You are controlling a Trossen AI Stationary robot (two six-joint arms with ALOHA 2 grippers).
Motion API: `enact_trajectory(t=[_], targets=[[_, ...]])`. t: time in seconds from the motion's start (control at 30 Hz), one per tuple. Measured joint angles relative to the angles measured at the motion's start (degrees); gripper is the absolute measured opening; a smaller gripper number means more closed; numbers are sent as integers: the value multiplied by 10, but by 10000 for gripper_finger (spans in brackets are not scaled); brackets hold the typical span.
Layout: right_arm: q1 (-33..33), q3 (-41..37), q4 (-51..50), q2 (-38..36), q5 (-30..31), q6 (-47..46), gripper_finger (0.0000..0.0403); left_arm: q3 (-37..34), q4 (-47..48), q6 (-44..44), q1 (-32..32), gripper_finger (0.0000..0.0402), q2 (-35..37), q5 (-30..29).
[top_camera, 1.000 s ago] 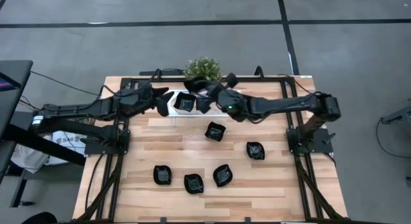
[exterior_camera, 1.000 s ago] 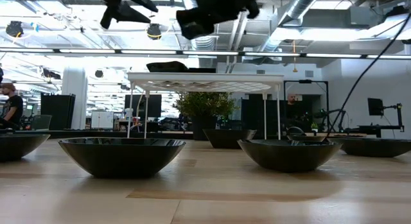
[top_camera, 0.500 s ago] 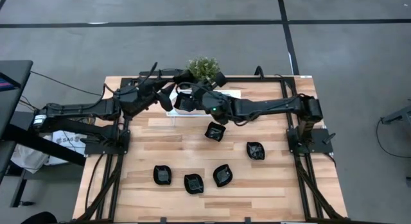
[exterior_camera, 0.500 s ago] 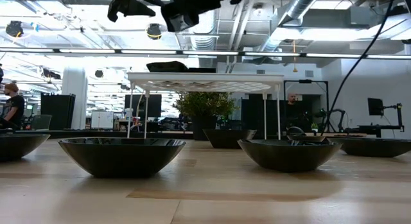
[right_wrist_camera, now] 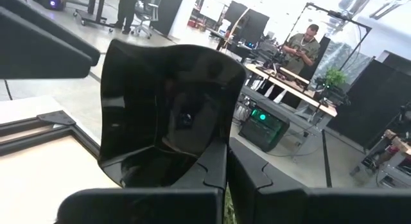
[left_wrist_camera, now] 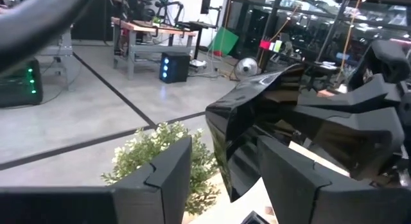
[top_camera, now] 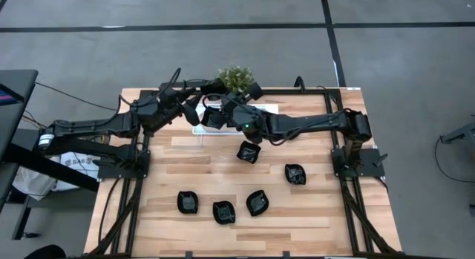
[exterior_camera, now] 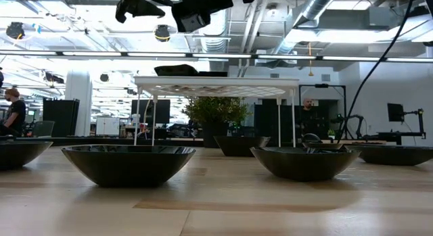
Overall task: Pick & Place Mini shaped plates
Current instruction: Stack the right distorted square plate on top of the stacked distorted square plate on the shelf
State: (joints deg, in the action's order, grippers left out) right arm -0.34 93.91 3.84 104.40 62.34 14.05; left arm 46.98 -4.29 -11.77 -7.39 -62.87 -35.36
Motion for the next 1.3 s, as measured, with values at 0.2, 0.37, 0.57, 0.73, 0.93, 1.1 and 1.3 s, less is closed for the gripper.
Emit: enact_trajectory(t=[0.2,0.37,0.57,0.73,0.93,1.1,1.3], targets=[[1,0,-1,0,17,0,0,0,-5,0,-6,177,-7,14],[8,0,-1,0,38,24,0,0,-13,18,-6,177,-11,16],[16,0,0,0,37,55,0,0,-15,33,-8,177,-11,35],[23,0,1,-3,37,87,0,0,-13,51,-8,177,-11,60],[30,0,-2,-9,25,113,0,1,-7,100,-8,177,-2,66],[30,0,-1,-32,-18,119,0,1,21,105,-14,177,8,69],[30,0,-2,-36,-43,115,0,1,6,88,-12,177,6,114]])
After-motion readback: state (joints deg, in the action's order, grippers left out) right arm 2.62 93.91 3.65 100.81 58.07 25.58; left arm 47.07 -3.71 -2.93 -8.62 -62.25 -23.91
